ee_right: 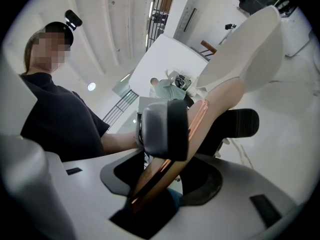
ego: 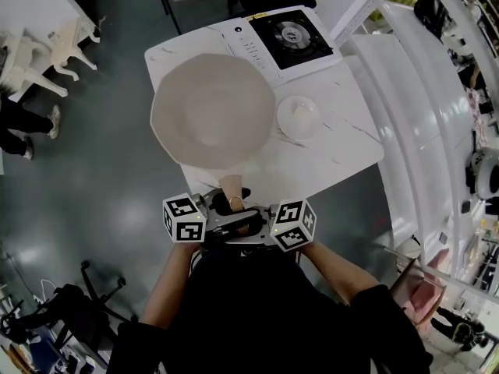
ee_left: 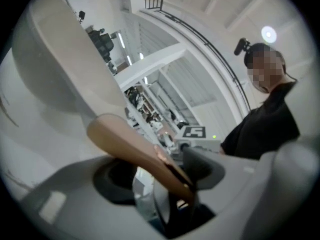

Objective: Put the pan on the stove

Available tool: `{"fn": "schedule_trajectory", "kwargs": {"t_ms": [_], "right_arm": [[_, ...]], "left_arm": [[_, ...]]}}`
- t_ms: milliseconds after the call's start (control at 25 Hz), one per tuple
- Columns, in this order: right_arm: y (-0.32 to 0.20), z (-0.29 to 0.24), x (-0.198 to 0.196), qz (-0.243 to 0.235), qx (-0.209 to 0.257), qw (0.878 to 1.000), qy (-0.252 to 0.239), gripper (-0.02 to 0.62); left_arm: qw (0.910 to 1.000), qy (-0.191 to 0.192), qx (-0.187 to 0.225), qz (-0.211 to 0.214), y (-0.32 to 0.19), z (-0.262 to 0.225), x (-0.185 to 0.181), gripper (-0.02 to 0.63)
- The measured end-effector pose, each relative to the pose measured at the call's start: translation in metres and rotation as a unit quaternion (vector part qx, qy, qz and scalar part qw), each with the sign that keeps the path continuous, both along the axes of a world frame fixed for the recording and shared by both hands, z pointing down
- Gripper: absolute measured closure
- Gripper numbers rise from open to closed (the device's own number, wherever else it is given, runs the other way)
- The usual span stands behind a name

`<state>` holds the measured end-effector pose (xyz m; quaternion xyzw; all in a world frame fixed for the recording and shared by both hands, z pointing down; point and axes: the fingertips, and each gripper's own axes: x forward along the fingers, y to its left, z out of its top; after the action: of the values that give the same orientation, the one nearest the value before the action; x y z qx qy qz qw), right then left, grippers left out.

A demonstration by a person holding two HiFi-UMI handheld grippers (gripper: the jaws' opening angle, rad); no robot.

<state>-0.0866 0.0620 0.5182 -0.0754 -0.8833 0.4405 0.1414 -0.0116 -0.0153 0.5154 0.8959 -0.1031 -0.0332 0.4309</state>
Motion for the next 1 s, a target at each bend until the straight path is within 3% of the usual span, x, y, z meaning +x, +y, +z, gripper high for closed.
{"fn": "schedule_trajectory", "kwargs": {"t_ms": [520,1000], "right_arm": [[-0.032,-0.046,0.002,0.022,0.013,1.000,-0.009,0.397],[-0.073,-0.065,0.026,0.059,0.030,0.998,0.002,0.397]], "left_arm": [[0.9998,0.003,0.011,0.016,-0.029,-0.047,0.005,0.322],[0.9981,0.004,0.026,0.056,-0.063,-0.068,0.034,0.322]]}}
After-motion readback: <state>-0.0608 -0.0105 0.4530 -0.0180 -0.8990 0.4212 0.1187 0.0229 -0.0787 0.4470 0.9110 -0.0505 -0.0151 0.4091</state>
